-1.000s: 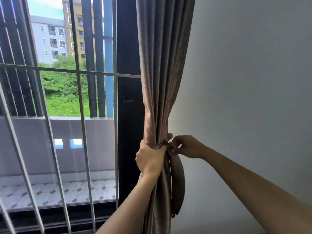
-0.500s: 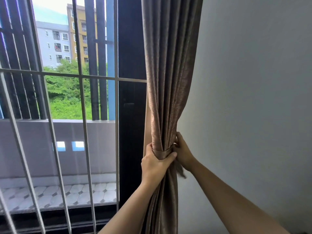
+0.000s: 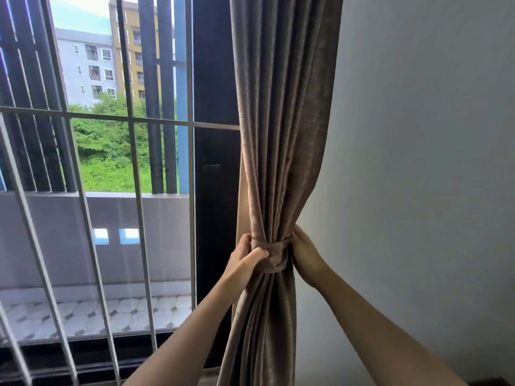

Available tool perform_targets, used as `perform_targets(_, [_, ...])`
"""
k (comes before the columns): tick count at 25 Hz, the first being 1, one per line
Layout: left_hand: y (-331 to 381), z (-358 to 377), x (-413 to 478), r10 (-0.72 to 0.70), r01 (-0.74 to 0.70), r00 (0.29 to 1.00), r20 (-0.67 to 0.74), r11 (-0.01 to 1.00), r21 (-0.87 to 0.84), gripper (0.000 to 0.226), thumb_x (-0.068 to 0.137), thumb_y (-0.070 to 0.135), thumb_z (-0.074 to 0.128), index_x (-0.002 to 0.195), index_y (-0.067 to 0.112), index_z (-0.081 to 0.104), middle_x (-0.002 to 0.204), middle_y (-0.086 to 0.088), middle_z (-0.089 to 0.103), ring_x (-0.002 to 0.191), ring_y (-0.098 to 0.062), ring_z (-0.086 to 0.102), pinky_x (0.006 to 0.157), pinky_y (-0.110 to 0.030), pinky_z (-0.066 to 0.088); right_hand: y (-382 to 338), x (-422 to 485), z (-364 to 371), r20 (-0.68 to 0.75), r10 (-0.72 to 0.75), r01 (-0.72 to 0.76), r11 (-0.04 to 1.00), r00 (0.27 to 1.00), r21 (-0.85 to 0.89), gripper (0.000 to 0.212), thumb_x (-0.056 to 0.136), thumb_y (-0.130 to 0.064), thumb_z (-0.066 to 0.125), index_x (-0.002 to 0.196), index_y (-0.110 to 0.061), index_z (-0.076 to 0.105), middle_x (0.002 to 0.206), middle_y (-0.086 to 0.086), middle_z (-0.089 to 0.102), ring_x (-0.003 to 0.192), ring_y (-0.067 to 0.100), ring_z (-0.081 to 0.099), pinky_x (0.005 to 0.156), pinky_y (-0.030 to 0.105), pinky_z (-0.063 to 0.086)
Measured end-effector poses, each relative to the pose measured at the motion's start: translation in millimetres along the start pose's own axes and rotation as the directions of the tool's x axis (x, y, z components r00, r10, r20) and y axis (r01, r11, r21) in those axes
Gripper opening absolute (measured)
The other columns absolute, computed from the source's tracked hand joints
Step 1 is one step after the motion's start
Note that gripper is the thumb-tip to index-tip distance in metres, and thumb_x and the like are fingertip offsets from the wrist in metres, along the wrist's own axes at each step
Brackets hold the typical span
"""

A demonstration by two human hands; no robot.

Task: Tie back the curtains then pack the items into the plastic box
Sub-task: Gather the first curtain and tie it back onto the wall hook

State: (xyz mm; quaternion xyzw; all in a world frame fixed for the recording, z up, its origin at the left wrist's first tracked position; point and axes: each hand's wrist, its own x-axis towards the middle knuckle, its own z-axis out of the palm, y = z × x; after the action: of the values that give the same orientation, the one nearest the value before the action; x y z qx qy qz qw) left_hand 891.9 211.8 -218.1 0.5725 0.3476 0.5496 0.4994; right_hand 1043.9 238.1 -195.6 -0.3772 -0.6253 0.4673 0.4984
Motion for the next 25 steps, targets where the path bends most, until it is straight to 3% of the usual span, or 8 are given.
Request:
perform_targets(3, [4.2, -6.6, 4.2, -0.030, 0.028, 0.996, 0.085, 0.999, 0.022, 0.048, 0.071, 0.022, 0.053, 0.119, 0.015, 0.055, 0.107, 0.000, 0.066, 0.096, -0.008, 0.063, 0.078, -0.017, 0.047, -5.2, -5.9, -3.8, 0.087, 0.035, -0.049, 0.985, 0.996, 0.163, 0.030, 0.096, -0.026, 0.040, 0.111, -0.009, 0.059, 0.098, 0.002, 0.069, 0.085, 0.014, 0.066, 0.063, 0.013, 0.051])
perform_targets(5, [6.8, -10.3, 7.3, -0.041, 0.041, 0.990, 0.133, 0.999, 0.007, 0.051, 0.071, 0.021, 0.056, 0.122, 0.012, 0.054, 0.105, 0.000, 0.066, 0.094, -0.007, 0.065, 0.077, -0.016, 0.049, -4.7, -8.1, -6.8, 0.145, 0.019, -0.057, 0.964, 0.989, 0.261, 0.044, 0.069, -0.025, 0.051, 0.108, -0.006, 0.057, 0.096, 0.004, 0.067, 0.091, 0.020, 0.061, 0.069, 0.019, 0.052])
perform_targets(9, [4.1, -22.7, 11.6, -0.056, 0.054, 0.980, 0.190, 0.998, 0.017, 0.059, 0.067, 0.031, 0.066, 0.122, 0.012, 0.056, 0.112, -0.007, 0.066, 0.105, -0.018, 0.063, 0.089, -0.029, 0.048, 0.0, -8.3, -1.2, 0.283, -0.011, 0.015, 1.000, 0.959, -0.014, 0.078, 0.061, -0.036, 0.072, 0.131, -0.015, 0.045, 0.117, -0.001, 0.064, 0.110, 0.016, 0.061, 0.088, 0.024, 0.050])
perform_targets(12, [6.1, -28.0, 10.9, -0.043, 0.031, 0.963, 0.267, 0.998, 0.051, 0.045, 0.078, 0.018, 0.065, 0.122, 0.015, 0.059, 0.118, -0.007, 0.066, 0.111, -0.020, 0.061, 0.096, -0.030, 0.048, -7.3, 1.7, 9.6, 0.115, -0.083, 0.099, 0.985, 0.990, -0.142, 0.072, 0.057, -0.038, 0.085, 0.120, -0.018, 0.058, 0.108, -0.004, 0.069, 0.099, 0.009, 0.067, 0.085, 0.023, 0.054])
perform_targets(15, [11.8, -27.4, 10.8, -0.119, 0.155, 0.969, 0.218, 0.976, -0.156, 0.038, 0.069, 0.010, 0.048, 0.099, 0.013, 0.070, 0.093, -0.003, 0.069, 0.086, -0.015, 0.063, 0.077, -0.024, 0.050, -3.5, 11.2, 16.3, -0.019, -0.081, 0.078, 0.990, 0.997, -0.116, 0.079, 0.048, -0.040, 0.090, 0.116, -0.014, 0.061, 0.105, -0.001, 0.071, 0.094, 0.011, 0.069, 0.086, 0.030, 0.056])
perform_targets(17, [10.0, -29.0, 16.6, -0.160, 0.190, 0.976, 0.149, 0.959, -0.211, 0.047, 0.071, 0.014, 0.046, 0.116, 0.015, 0.058, 0.099, -0.005, 0.066, 0.086, -0.017, 0.061, 0.076, -0.029, 0.049, 2.7, 14.7, 17.7, -0.035, -0.066, 0.064, 0.995, 0.997, -0.070, 0.083, 0.046, -0.041, 0.091, 0.118, -0.013, 0.060, 0.108, 0.002, 0.070, 0.097, 0.014, 0.069, 0.089, 0.035, 0.056])
perform_targets(20, [9.0, -29.4, 24.3, -0.132, 0.137, 0.981, 0.145, 0.990, -0.029, 0.052, 0.090, 0.013, 0.051, 0.135, 0.036, 0.034, 0.117, -0.005, 0.065, 0.102, -0.023, 0.065, 0.085, -0.037, 0.053, 4.4, 14.3, 18.2, -0.009, -0.065, 0.065, 0.997, 0.998, -0.040, 0.084, 0.048, -0.040, 0.090, 0.121, -0.013, 0.058, 0.112, 0.004, 0.068, 0.100, 0.016, 0.068, 0.089, 0.033, 0.055])
perform_targets(25, [16.7, -34.0, 36.7, -0.146, 0.113, 0.960, 0.239, 0.983, 0.145, 0.059, 0.090, -0.001, 0.052, 0.136, 0.033, 0.038, 0.120, -0.004, 0.064, 0.110, -0.021, 0.063, 0.088, -0.037, 0.054, 2.6, 12.1, 17.1, 0.011, -0.049, 0.049, 0.998, 0.999, -0.041, 0.084, 0.047, -0.043, 0.089, 0.120, -0.013, 0.059, 0.111, 0.004, 0.069, 0.099, 0.016, 0.068, 0.087, 0.031, 0.056])
